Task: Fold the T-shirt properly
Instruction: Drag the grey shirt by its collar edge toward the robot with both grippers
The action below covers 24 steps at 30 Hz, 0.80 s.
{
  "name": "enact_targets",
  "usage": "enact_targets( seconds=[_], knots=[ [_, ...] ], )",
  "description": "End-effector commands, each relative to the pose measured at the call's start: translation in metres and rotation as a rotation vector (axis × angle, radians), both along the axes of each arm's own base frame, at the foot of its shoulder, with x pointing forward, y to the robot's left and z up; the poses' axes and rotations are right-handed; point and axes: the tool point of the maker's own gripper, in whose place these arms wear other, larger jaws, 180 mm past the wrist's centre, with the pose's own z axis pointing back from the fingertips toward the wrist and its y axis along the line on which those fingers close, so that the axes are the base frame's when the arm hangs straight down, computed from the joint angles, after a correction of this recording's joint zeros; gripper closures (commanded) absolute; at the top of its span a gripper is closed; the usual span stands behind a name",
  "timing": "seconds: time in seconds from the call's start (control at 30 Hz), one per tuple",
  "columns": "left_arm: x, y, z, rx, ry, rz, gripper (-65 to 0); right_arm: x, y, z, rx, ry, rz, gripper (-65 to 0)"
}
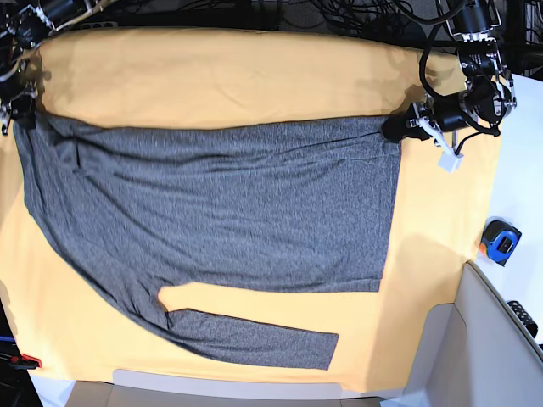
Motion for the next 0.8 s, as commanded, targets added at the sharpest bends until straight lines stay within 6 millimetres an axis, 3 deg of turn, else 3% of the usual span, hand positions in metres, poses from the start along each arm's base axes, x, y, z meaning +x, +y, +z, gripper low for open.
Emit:
enact_targets(
  seconds=[0.0, 0.17, 0.47, 0.77],
  knots=[
    [-0.001, 0.013, 0.006, 0.035, -0.008, -0.004, 0.0, -0.009, -0.011, 0.005, -0.038, 0.032, -0.009, 0.0],
    [-0.009, 0.014, 0.021, 0.082, -0.055, -0.027, 0.0, -0.038, -0.019, 0.012, -0.075, 0.061, 0.002, 0.0],
    [-0.039, 0.01, 0.017, 0.107, -0.023, -0.055, 0.0, -0.078, -0.02, 0.008, -0.055, 0.104, 0.01, 0.0],
    [-0.061, 0.015, 0.018, 0.122, -0.006, -0.026, 0.0, -0.098, -0.018, 0.001, -0.046, 0.152, 0.013, 0.0]
  ],
)
